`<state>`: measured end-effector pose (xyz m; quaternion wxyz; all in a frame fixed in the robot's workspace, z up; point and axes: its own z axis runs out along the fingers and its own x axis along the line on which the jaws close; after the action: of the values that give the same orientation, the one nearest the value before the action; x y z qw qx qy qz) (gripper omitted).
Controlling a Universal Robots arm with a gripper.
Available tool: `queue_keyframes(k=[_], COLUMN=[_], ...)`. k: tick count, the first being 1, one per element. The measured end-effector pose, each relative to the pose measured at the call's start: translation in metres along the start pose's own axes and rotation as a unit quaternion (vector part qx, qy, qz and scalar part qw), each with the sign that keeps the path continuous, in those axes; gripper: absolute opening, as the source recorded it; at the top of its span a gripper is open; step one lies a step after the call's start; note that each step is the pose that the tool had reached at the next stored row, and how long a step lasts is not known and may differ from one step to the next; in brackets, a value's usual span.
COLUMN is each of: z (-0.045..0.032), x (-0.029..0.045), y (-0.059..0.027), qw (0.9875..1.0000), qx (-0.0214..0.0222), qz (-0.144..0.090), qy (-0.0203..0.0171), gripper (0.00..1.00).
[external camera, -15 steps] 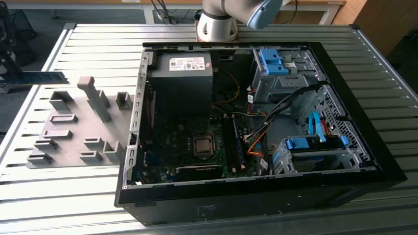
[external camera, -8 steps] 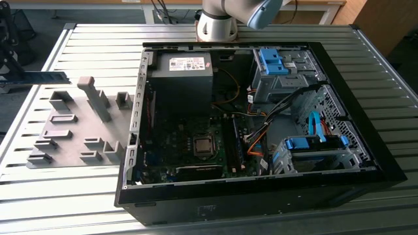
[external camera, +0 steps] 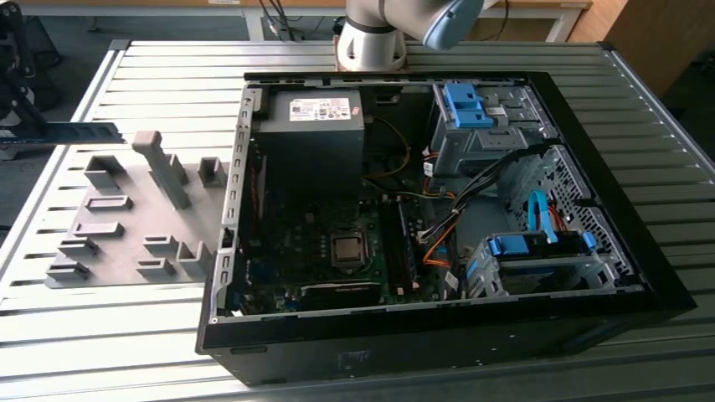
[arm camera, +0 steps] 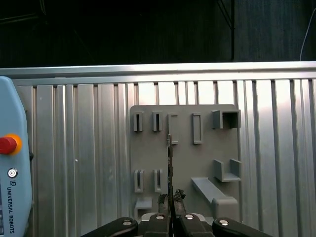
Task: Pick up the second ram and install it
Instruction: 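Pick up the second ram and move it above second insertion slot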
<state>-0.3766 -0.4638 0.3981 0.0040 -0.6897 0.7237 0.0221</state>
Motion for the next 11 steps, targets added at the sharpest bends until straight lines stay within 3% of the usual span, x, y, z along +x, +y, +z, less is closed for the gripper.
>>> queue_keyframes(k=[11], z=[-0.0002], x=[-0.0002], y=[-0.0048], qw=[1.0000], qx=[0.0000], qz=[0.000], qy=[0.0000], gripper=[0.14])
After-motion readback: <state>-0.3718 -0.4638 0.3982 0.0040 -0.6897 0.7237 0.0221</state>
